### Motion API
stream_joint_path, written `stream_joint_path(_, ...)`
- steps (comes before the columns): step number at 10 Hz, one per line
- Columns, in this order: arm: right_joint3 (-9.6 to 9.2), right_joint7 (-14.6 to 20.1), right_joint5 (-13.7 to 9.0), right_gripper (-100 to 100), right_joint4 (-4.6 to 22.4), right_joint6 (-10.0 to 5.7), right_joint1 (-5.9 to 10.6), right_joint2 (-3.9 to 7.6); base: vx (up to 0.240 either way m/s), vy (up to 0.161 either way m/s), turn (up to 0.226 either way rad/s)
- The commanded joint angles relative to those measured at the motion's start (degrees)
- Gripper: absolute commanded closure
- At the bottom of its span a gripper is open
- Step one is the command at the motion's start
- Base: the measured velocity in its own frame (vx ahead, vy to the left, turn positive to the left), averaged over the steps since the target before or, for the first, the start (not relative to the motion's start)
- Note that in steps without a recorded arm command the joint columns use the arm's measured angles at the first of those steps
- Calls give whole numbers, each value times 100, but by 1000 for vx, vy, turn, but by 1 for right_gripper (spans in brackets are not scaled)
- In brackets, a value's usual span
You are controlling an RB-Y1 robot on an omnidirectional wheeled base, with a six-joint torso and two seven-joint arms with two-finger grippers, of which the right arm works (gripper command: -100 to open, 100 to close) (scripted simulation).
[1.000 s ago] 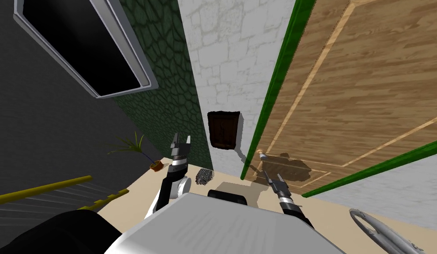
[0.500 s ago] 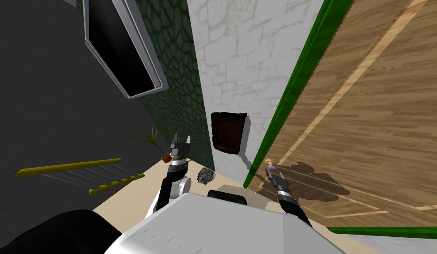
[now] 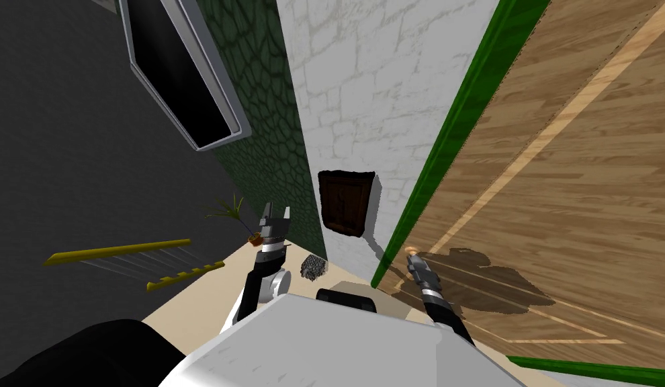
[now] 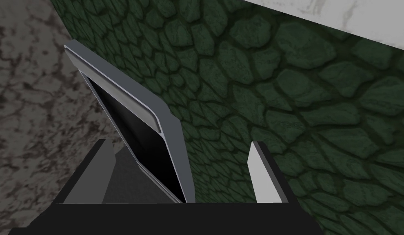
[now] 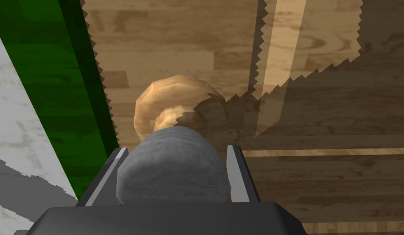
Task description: Pull the door open
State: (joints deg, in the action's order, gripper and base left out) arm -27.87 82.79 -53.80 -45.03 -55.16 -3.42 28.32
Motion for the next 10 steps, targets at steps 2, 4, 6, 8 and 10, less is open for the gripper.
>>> stream_joint_path(2,-6,-2,5,100,-10,-13,1,-11,-8,4,-1)
stream_joint_path(4,-120,92,43,100,-32,-54,-56,73,-60,-9,40)
stream_joint_path(6,-222,174,80,100,-67,-108,-95,141,-181,-39,90)
stream_joint_path(8,-377,298,138,100,-119,-190,-154,244,-190,-43,83)
stream_joint_path(10,-529,421,195,100,-171,-271,-213,346,-201,-35,84)
